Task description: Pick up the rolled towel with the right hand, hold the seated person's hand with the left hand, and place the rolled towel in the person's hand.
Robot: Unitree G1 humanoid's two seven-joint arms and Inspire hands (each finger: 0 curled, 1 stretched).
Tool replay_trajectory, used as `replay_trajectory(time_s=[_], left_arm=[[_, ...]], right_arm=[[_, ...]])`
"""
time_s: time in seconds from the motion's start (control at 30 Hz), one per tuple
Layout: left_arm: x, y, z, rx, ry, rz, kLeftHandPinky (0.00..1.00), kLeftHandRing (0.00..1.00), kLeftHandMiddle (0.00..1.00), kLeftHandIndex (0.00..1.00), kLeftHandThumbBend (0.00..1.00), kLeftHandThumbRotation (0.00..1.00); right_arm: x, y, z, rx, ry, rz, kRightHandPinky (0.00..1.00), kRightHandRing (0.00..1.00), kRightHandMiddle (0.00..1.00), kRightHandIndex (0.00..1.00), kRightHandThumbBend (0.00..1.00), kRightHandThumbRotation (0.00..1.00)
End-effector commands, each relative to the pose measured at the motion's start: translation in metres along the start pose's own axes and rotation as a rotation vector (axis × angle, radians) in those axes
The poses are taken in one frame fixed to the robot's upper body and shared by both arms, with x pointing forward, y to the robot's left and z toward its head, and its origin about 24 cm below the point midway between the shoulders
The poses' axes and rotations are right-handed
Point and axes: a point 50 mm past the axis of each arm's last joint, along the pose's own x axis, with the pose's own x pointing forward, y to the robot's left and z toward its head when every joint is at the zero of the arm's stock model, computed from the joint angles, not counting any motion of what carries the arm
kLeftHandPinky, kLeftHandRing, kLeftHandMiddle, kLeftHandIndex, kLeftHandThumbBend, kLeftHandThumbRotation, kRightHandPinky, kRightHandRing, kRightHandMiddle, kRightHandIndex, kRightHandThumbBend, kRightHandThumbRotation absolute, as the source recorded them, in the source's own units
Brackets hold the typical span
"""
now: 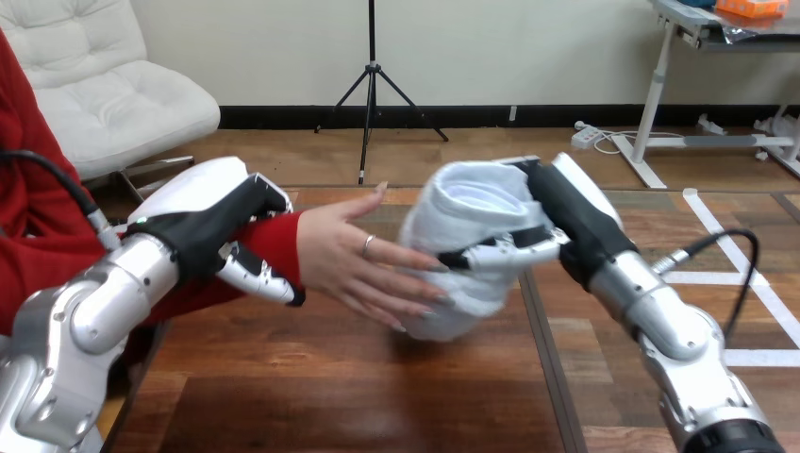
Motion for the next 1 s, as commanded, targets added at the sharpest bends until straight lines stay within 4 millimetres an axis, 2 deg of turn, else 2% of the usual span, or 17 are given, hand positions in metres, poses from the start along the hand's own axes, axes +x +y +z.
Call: replay_trajectory(time_s=[0.0,0.97], left_arm=[[0.007,0.037,0.023,0.018,-0.095,0.150,0.27,0.33,0.41,0.41,0.70,0.00],[0.009,0.032,0.023,0.003,-0.115,0.137,0.25,0.32,0.41,0.41,0.68,0.00]], right_arm=[[0.023,-0.011,0.047,-0.044,-0.166,-0.038,0.29,0.34,0.39,0.41,0.84,0.00],[0.039,0.011,0.078,0.007,-0.251,0.035,0.28,0.33,0.39,0.41,0.83,0.00]])
